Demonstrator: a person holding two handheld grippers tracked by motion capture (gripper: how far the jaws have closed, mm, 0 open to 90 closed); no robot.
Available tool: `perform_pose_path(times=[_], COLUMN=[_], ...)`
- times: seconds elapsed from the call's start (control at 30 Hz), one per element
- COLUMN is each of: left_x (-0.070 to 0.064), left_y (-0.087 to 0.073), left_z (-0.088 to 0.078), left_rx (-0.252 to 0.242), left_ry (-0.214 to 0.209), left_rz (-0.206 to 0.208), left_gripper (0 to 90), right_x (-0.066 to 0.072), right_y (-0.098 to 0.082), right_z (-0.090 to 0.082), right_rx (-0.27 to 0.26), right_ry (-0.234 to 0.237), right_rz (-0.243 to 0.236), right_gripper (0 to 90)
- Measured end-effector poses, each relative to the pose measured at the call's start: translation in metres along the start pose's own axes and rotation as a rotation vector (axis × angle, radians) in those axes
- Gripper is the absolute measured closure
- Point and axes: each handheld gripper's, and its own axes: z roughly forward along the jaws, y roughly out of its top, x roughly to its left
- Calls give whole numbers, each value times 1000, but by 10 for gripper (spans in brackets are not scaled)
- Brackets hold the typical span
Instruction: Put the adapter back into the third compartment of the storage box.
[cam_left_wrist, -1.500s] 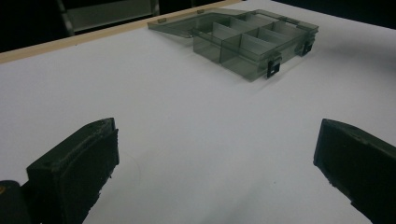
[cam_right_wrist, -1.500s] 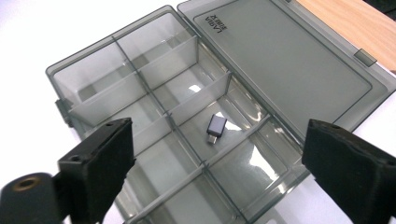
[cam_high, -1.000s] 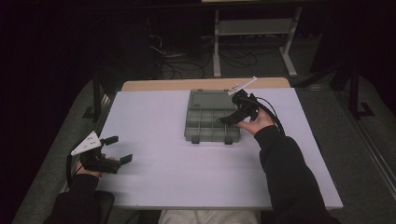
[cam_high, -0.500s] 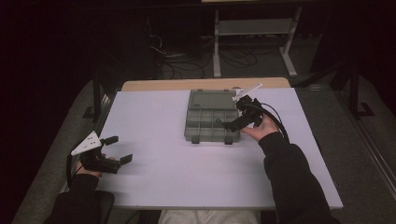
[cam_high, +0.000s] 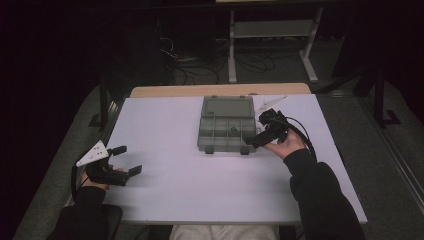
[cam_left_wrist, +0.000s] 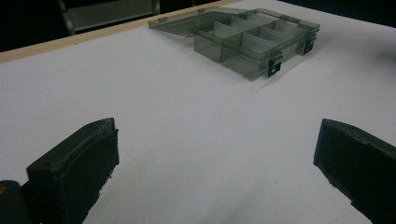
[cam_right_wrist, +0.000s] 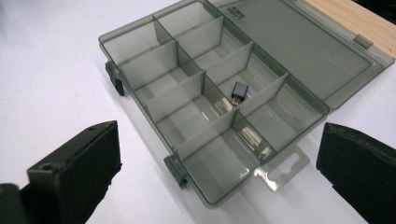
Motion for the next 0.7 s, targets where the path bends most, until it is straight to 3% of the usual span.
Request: perform_pose_path(times=[0.3,0.7], left_x=[0,0], left_y=[0,0], left_z=[0,0], left_rx=[2,1], left_ry=[1,1], left_rz=[0,0], left_gripper=[0,0], right_x=[1,4], right_y=[-11,-27], right_z=[-13,-21], right_rx=[-31,-66], right_ry=[3,31], right_rz=[7,50], right_gripper=[0,0])
